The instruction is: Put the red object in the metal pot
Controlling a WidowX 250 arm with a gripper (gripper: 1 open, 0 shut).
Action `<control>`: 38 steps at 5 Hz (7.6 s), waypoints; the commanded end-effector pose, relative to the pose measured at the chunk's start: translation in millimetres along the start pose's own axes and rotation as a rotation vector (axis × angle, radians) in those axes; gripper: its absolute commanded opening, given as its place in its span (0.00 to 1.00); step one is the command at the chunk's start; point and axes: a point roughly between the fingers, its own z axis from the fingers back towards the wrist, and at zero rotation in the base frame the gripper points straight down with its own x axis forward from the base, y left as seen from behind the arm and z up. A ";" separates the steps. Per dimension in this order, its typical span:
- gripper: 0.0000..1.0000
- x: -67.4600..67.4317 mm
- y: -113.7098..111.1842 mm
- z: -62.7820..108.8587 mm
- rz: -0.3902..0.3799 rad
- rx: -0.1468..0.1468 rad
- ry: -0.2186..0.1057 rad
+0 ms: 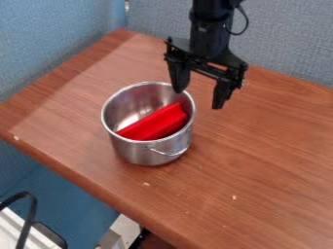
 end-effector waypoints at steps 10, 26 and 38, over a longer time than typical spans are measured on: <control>1.00 -7.3 27.3 -24.4 0.112 -0.032 0.030; 1.00 -24.3 -15.3 -24.8 0.116 -0.026 0.134; 0.00 -12.4 -5.5 20.9 0.168 -0.112 0.069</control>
